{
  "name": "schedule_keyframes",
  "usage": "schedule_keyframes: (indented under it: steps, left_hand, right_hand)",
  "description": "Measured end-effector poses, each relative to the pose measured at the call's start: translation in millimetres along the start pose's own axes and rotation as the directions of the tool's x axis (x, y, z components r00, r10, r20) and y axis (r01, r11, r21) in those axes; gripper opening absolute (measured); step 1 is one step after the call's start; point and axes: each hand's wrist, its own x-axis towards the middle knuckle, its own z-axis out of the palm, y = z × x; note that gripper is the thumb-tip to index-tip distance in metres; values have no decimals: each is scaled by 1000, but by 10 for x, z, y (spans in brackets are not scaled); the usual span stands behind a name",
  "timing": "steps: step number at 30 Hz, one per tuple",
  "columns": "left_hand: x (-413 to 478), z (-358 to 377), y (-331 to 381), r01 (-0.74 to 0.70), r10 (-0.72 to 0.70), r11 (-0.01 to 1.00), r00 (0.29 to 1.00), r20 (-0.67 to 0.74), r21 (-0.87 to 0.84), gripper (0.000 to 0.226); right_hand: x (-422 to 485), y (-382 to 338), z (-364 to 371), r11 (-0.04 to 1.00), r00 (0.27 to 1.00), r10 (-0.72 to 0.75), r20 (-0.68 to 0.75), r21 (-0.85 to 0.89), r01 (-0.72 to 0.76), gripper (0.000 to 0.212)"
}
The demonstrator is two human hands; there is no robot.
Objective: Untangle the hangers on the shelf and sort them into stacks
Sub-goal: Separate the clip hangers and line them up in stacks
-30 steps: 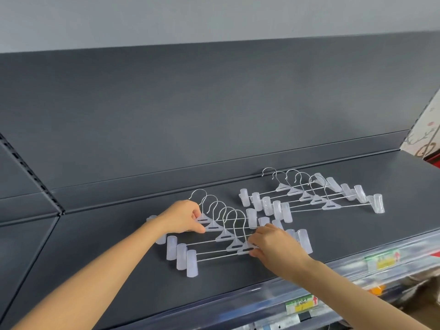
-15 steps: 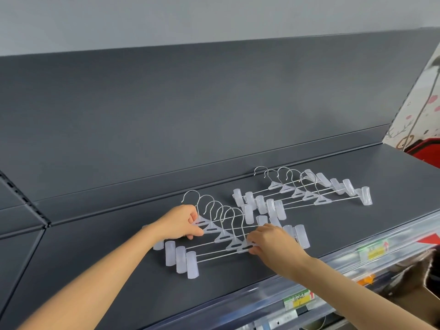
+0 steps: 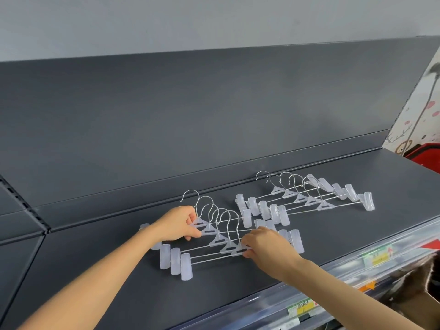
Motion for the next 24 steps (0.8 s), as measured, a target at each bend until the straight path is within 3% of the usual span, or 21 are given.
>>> schedule_keyframes:
  steps: [24]
  left_hand:
    - [97,-285,-464,28,-30,999,997,-74,-37,34]
  right_hand:
    - [526,-244,130,999,999,3,-33,-43,-4,16]
